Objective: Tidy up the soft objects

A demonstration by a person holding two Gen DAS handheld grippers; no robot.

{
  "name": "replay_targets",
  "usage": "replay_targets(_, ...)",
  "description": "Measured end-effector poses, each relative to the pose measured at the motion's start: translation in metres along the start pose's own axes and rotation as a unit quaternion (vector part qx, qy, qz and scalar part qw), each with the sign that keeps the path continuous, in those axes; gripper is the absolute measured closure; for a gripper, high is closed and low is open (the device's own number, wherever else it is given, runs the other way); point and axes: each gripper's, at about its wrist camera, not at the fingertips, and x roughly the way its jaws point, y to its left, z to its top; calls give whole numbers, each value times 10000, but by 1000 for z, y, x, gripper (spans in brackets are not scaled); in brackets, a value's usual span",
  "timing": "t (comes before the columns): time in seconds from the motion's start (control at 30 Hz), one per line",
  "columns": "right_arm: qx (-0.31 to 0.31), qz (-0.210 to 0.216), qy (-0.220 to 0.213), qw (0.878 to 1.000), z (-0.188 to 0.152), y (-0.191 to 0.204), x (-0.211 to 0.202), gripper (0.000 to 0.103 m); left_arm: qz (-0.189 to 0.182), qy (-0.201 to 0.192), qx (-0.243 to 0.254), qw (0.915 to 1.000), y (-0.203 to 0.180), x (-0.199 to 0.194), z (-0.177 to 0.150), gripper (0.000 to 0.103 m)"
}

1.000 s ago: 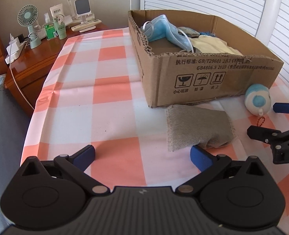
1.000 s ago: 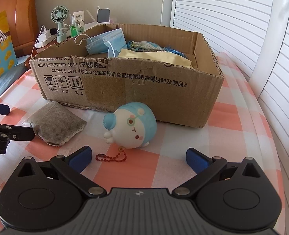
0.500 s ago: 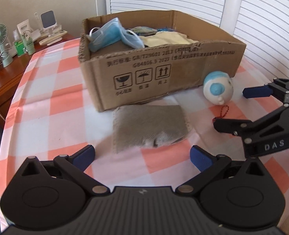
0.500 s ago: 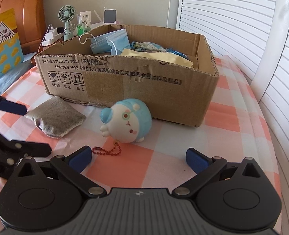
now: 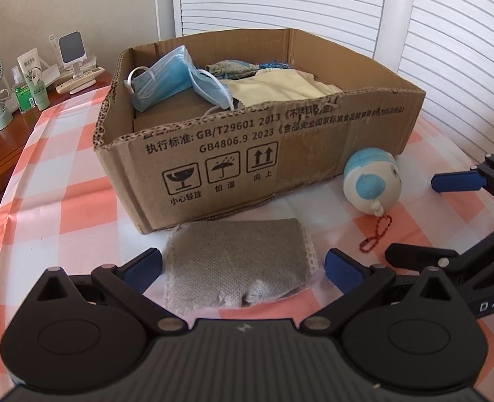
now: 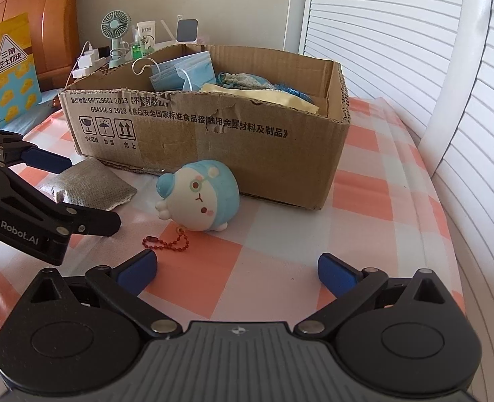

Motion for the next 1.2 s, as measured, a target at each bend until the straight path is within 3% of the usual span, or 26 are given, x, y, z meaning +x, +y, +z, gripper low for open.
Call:
replay_targets(0.13, 30, -28, 51, 10000, 2, 1, 1, 0, 77, -1, -69, 9999, -3, 1, 2, 3)
replay_targets(0.23, 45, -29, 88, 9999, 4, 3, 2, 0, 69, 17, -102, 9999, -2, -1, 2, 15)
replay_targets(0.3, 36, 11, 92, 10000, 6, 5, 4, 0, -6, -22, -56, 10000, -2, -4, 1, 33)
replay_targets(0.4, 36, 52, 89, 9999, 8, 7, 7, 0, -104, -129, 2, 9999, -3, -9, 1, 41)
replay_targets(0.63, -14, 139, 62, 9999, 16, 12, 15, 1, -27, -145, -135, 9998, 8, -13, 1, 42)
replay_targets(0.8, -13, 144, -43, 9999, 27, 18, 23, 16, 40, -109, -218, 9997, 17, -15, -1, 42)
replay_targets(0.9, 44, 60, -65, 10000, 31, 20, 23, 31, 26, -98, -231, 9997, 19, -15, -1, 43)
replay_targets(0.97, 42, 87, -69, 9999, 32, 21, 20, 48, 15, -100, -234, 9997, 19, -15, 0, 45)
replay_targets(1.2, 58, 161, -140, 9998, 33, 22, 3, 49, -109, -156, -148, 9997, 21, -23, 0, 55)
